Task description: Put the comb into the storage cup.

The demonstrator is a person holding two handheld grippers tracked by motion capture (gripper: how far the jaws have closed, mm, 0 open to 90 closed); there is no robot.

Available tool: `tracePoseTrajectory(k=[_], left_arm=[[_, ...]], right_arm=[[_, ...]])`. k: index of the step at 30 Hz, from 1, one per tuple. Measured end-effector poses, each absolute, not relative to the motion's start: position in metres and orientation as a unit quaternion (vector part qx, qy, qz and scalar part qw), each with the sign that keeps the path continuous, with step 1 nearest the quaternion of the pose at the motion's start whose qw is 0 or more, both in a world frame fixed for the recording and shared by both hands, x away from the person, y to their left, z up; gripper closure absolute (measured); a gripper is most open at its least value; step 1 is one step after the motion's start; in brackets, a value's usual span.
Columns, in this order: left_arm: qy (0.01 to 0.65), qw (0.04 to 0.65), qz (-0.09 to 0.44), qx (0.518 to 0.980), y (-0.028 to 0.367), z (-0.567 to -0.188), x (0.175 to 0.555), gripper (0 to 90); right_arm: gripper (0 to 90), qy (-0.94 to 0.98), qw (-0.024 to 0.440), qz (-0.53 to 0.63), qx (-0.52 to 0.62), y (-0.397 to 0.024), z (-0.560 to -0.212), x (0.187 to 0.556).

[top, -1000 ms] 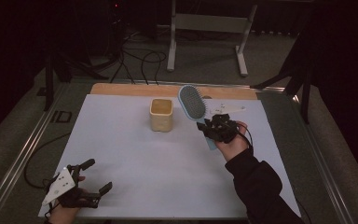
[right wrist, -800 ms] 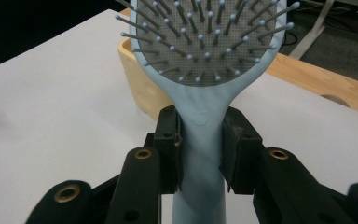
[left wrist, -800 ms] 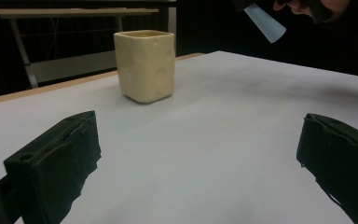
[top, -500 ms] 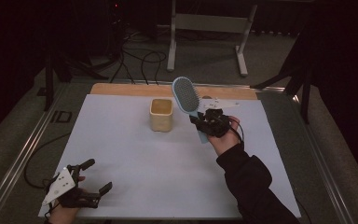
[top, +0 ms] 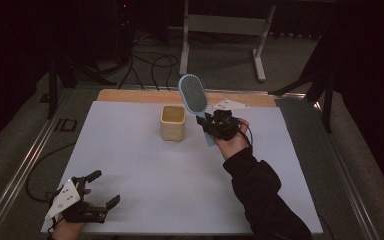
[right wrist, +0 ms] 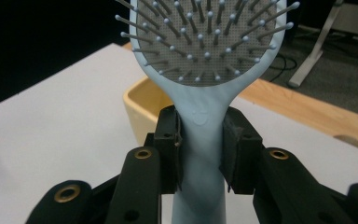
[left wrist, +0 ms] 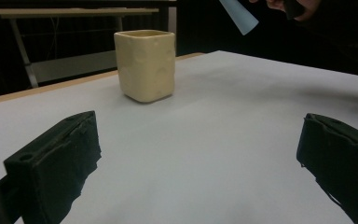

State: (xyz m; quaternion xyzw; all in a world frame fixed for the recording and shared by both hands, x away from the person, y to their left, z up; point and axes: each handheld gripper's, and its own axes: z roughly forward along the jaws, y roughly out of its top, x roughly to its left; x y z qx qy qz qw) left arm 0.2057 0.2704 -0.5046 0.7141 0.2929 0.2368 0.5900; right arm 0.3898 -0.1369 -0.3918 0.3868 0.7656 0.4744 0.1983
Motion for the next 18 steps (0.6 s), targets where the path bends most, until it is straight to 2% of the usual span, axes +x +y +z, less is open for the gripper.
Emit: tracePoseTrajectory(k=[18], left_arm=[[0.293, 0.591, 0.235, 0.714, 0.271, -0.505, 0.206, 0.0]], right_arm=[[70.9, 0.748, 0.215, 0.496, 0.385, -0.118, -0.384, 0.408]])
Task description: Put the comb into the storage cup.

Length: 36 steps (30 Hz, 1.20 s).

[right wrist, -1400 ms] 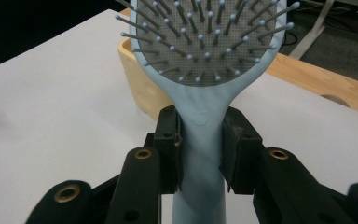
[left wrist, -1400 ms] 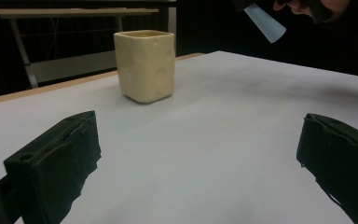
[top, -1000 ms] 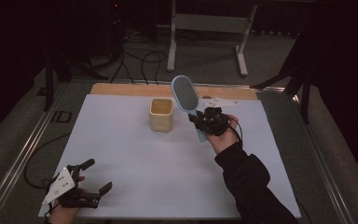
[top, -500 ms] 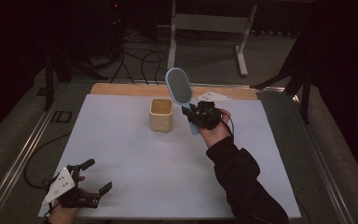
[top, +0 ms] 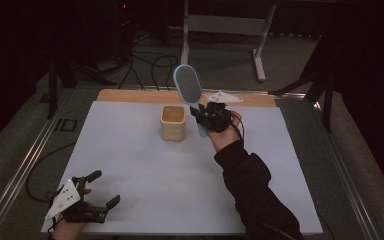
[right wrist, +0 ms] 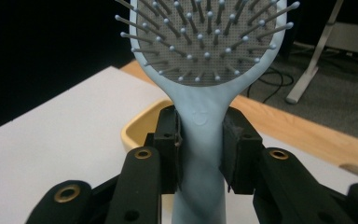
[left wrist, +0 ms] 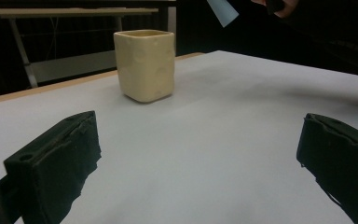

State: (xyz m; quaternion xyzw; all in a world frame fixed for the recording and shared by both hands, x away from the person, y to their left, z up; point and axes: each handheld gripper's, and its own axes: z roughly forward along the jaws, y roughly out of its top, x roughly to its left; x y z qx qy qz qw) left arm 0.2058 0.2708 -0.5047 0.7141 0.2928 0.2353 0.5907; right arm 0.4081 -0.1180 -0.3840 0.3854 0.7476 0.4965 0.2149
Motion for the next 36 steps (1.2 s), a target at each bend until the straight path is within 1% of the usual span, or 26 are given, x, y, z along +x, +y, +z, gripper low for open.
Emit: tracePoseTrajectory(k=[12, 21, 36], left_arm=[[0.293, 0.592, 0.236, 0.713, 0.271, -0.505, 0.205, 0.0], [0.294, 0.592, 0.235, 0.713, 0.272, -0.505, 0.206, 0.0], [0.294, 0.595, 0.233, 0.710, 0.273, -0.504, 0.205, 0.0]], right_arm=[[70.9, 0.740, 0.229, 0.507, 0.378, -0.106, -0.369, 0.420], [70.9, 0.729, 0.228, 0.525, 0.375, -0.100, -0.365, 0.428], [70.9, 0.724, 0.239, 0.536, 0.363, -0.077, -0.357, 0.441]])
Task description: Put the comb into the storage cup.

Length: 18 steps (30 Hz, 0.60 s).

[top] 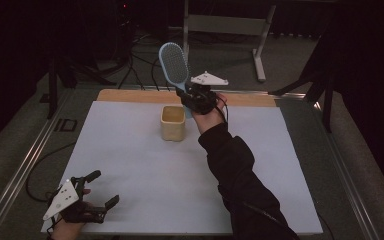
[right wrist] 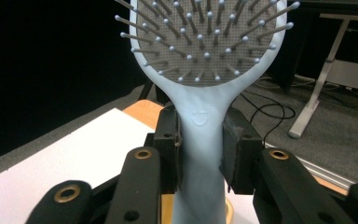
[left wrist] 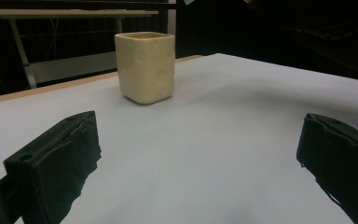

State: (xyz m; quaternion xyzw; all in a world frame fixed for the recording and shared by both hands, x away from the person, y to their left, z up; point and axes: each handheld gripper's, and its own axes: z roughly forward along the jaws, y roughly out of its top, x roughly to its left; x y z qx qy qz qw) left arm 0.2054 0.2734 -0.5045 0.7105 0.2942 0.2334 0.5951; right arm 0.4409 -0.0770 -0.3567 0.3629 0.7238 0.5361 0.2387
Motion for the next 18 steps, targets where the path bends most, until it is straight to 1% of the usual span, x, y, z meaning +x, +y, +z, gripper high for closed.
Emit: tracePoseTrajectory(k=[9, 18], left_arm=[[0.295, 0.599, 0.231, 0.707, 0.274, -0.504, 0.205, 0.0], [0.296, 0.601, 0.231, 0.706, 0.275, -0.504, 0.205, 0.0]], right_arm=[[70.9, 0.717, 0.250, 0.543, 0.357, -0.066, -0.351, 0.449], [70.9, 0.709, 0.250, 0.554, 0.359, -0.059, -0.352, 0.456]])
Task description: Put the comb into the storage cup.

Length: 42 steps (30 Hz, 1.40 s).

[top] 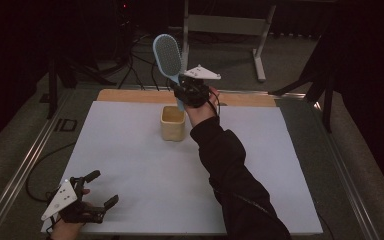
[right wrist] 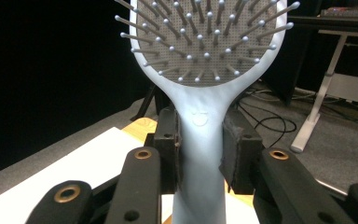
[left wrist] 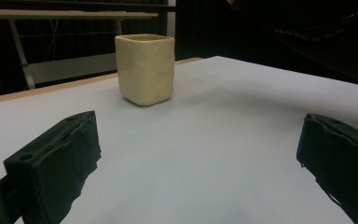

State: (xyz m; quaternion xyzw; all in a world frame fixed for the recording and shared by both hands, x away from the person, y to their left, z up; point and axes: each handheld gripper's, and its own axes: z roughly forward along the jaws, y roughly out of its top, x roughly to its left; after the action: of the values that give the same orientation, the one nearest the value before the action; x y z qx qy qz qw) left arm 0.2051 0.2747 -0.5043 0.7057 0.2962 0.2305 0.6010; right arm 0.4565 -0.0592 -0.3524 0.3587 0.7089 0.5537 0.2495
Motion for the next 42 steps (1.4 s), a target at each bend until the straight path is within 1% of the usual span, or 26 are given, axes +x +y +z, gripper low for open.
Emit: tracePoseTrajectory(k=[20, 42], left_arm=[[0.298, 0.603, 0.227, 0.705, 0.275, -0.504, 0.205, 0.0], [0.297, 0.603, 0.226, 0.705, 0.276, -0.505, 0.204, 0.0]], right_arm=[[70.9, 0.691, 0.260, 0.568, 0.365, -0.046, -0.352, 0.475], [70.9, 0.691, 0.246, 0.569, 0.373, -0.036, -0.392, 0.481]])
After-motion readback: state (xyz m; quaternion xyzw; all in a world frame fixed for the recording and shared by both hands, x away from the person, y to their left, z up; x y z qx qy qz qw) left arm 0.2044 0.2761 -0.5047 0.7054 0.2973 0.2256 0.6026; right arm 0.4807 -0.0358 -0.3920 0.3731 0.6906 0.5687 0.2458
